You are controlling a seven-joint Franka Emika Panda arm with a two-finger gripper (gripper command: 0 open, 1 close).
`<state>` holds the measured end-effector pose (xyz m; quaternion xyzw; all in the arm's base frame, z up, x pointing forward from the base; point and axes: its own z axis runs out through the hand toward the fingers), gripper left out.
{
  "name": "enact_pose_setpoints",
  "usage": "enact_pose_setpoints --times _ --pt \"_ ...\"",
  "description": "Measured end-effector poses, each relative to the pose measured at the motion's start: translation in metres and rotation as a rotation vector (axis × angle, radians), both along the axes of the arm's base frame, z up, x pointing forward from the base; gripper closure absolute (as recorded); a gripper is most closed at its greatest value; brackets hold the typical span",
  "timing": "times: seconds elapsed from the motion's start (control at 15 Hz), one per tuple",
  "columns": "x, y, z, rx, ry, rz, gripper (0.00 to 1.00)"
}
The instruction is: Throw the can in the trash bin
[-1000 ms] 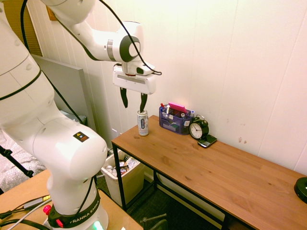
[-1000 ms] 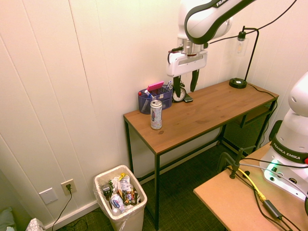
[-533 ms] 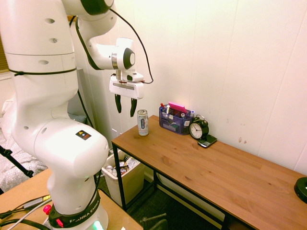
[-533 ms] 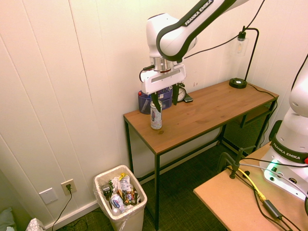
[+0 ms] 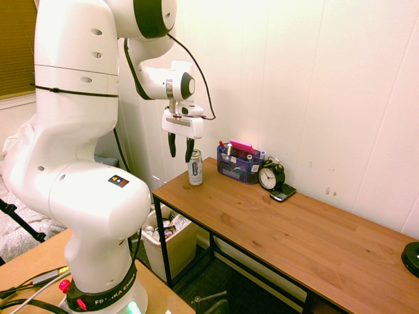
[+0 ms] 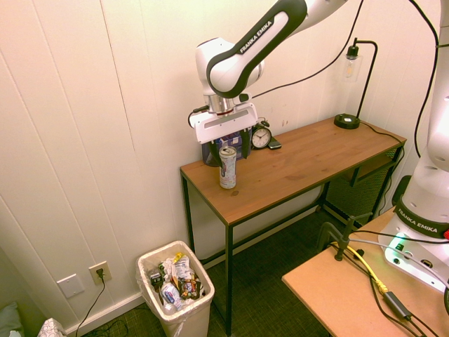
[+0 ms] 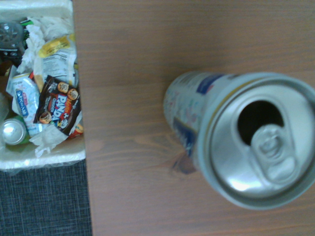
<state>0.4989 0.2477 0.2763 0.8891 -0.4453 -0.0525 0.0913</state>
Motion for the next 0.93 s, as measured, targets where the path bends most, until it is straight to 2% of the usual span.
enact_pose_setpoints --times 0.33,0.4,0.93 --pt "0.031 -0.011 -0.009 0.012 -0.028 -0.042 0.00" --pt "0.034 -0.012 -0.013 0.011 -0.025 -0.046 1.00" --pt "0.040 -0.012 -0.015 0.000 -0.042 -0.040 1.00"
